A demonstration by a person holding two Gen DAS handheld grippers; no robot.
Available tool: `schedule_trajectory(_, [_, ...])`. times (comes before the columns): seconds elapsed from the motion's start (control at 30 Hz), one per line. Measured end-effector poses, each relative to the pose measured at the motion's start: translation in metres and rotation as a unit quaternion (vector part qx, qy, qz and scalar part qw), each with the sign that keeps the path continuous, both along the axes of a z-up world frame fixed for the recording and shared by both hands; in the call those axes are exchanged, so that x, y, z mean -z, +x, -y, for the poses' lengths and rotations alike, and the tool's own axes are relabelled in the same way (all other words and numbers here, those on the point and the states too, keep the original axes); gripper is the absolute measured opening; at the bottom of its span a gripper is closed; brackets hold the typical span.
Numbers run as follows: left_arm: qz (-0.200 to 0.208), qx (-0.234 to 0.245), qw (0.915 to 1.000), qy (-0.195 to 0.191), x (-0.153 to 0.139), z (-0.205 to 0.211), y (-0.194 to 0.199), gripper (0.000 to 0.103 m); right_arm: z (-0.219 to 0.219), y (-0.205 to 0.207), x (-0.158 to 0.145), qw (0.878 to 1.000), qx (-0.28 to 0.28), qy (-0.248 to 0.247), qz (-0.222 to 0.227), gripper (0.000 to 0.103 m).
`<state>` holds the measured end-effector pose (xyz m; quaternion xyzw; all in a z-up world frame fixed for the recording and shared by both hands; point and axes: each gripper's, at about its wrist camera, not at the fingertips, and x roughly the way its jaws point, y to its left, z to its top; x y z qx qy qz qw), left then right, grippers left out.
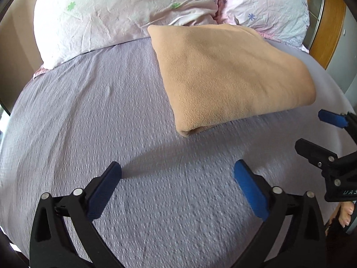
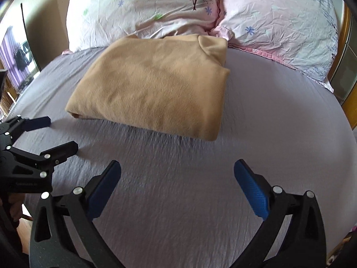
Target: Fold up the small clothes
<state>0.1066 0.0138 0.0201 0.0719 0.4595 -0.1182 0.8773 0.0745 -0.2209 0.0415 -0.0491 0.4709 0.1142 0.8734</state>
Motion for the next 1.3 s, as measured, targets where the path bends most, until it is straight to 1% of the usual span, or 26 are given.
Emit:
schedule_trajectory(0.1, [0.002,-0.001,1.0,-0.004,-0.0009,-0.0021,-0.0004,0.102,-0.0012,0.0023,0.0092,1.0,0.008,-0.012,-0.015,0.101])
schedule_trajectory(0.13, [0.004,0.0,1.0,-0.004,-0.001,-0.0023,-0.0009,0.102,0.0017,0.0018,0.0104,1.0,0.012,-0.001,-0.018,0.101])
schedule_trajectory(0.4, [0.008,0.004,0.9999,-0.005,-0.0008,-0.0035,-0.0008,0.102,0.0026,-0.002,0.0118,1.0,0.012,-0.001,-0.011,0.101])
schedule_trajectory(1.3, [0.009,0.003,0.9999,-0.005,-0.0007,-0.0038,-0.001,0.102,0.0023,-0.0023,0.0117,1.0,0.013,-0.001,-0.01,0.101])
